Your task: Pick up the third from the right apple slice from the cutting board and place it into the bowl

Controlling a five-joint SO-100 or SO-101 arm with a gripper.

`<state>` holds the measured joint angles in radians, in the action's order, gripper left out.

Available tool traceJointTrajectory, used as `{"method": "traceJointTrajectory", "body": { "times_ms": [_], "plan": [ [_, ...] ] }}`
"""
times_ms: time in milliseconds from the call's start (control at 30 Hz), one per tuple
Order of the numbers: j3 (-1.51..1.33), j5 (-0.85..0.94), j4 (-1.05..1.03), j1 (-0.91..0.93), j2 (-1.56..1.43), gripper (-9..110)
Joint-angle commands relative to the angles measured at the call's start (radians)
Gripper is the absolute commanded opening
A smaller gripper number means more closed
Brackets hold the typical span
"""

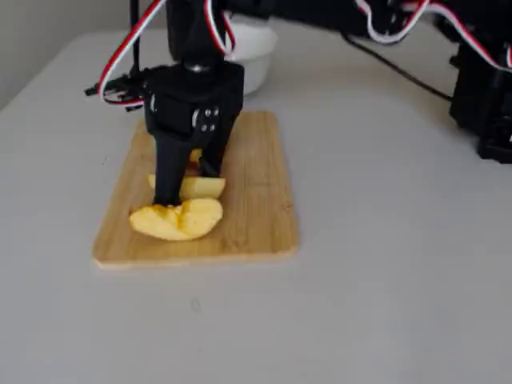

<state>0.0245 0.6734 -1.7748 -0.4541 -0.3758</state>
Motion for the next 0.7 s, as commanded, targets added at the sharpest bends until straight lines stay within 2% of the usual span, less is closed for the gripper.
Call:
{"method": "traceJointTrajectory", "body": {
  "times_ms": [0, 233, 433, 667],
  "plan": [
    [0.064, -0.012, -0.034, -0.014, 0.017, 20],
    [0.064, -0.021, -0.034, -0.014, 0.037, 0],
    [0.074, -0.06, -0.032, -0.023, -0.029, 0],
    [0.074, -0.17, -0.029, -0.025, -0.288, 0]
  ]
}}
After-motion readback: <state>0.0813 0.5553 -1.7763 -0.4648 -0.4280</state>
